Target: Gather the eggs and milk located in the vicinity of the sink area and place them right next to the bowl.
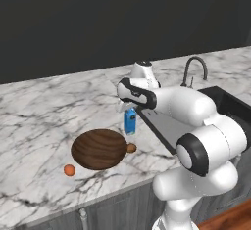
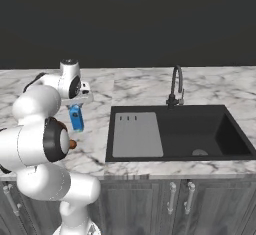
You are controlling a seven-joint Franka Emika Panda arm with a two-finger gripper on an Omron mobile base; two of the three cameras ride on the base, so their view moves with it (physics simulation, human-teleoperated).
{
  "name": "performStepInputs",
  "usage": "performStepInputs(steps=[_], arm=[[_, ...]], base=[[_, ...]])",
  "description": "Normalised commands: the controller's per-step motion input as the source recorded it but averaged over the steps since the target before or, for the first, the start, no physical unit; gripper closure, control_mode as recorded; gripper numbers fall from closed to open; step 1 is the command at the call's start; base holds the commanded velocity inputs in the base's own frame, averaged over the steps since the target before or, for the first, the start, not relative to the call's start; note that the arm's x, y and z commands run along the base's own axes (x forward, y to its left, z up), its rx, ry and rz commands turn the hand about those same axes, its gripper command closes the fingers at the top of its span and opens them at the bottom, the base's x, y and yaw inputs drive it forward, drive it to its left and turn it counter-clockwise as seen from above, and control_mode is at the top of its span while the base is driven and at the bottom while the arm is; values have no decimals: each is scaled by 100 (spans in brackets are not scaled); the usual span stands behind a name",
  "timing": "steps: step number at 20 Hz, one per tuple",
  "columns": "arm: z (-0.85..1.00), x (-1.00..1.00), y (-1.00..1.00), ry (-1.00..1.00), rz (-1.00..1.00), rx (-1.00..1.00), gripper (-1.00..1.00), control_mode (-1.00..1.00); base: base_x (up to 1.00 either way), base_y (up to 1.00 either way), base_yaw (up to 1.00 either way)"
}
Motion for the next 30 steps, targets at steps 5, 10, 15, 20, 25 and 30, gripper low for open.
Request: performStepInputs(steps=[5,10,15,20,25,30], arm=[[-7,0,0,0,0,0,100,-100],[-10,0,0,0,1,0,100,-100],[-10,-1,1,0,2,0,100,-100],[-1,-5,0,0,2,0,100,-100],[0,-11,5,0,1,0,100,-100],[-5,-6,6,0,3,0,100,-100]], base=[[0,0,0],[0,0,0],[0,0,0],[0,0,0],[0,0,0],[0,0,0]])
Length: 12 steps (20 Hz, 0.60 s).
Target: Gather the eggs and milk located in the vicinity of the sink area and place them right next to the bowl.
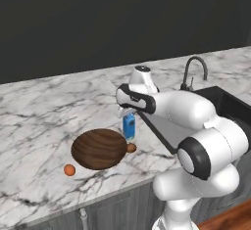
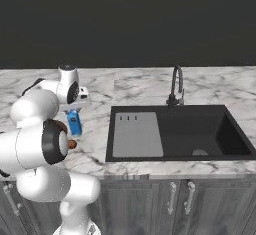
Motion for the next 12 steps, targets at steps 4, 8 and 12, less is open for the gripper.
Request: performStepInputs(steps=[4,8,12], arm=[[-12,-4,7,0,2,0,100,-100],[-18,-4,5,0,2,0,100,-100],[-23,0,4,0,1,0,100,-100]], base=[[0,0,0],[0,0,0],[0,0,0]])
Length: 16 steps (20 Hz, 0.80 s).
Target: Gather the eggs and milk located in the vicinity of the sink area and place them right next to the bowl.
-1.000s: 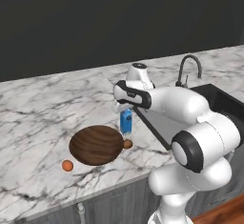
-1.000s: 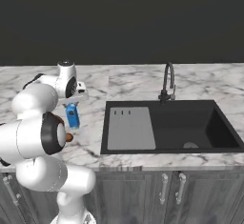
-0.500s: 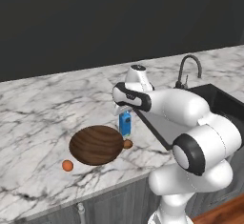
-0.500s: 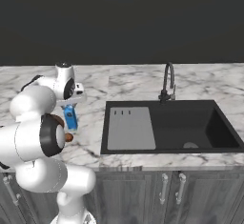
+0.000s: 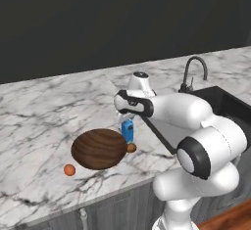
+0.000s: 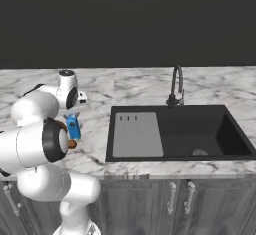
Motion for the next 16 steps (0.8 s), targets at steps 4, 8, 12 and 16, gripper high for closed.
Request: performStepInputs(steps=[4,8,12,16], arm=[[-6,10,0,0,0,0,100,-100],[0,24,0,0,0,0,100,-100],[-6,7,1,0,0,0,100,-100],[-12,0,4,0,0,0,100,-100]], base=[[0,0,0],[0,0,0],[0,0,0],[0,0,0]])
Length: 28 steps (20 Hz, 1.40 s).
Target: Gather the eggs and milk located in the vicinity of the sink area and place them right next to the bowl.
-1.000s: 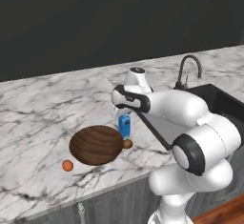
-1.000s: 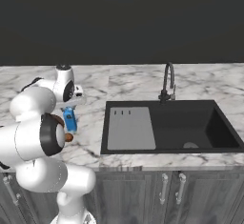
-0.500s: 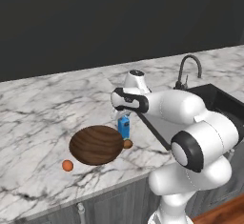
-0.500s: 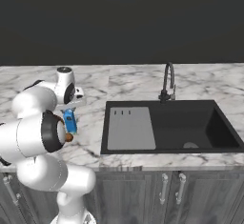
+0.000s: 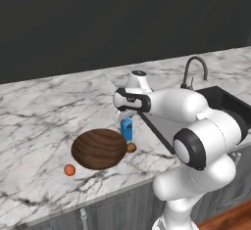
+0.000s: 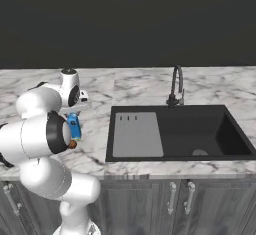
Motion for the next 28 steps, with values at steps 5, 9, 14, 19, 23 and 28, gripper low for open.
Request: performStepInputs(steps=[5,9,14,19,23,28], arm=[[-9,-13,3,0,0,0,100,-100],[0,-1,0,0,0,0,100,-100],[0,0,0,0,0,0,-100,-100],[0,0,0,0,0,0,-100,-100],[0,0,0,0,0,0,-100,-100],[2,0,0,1,0,0,-100,-100]], base=[[0,0,0],[0,0,0],[0,0,0],[0,0,0],[0,0,0],[0,0,0]])
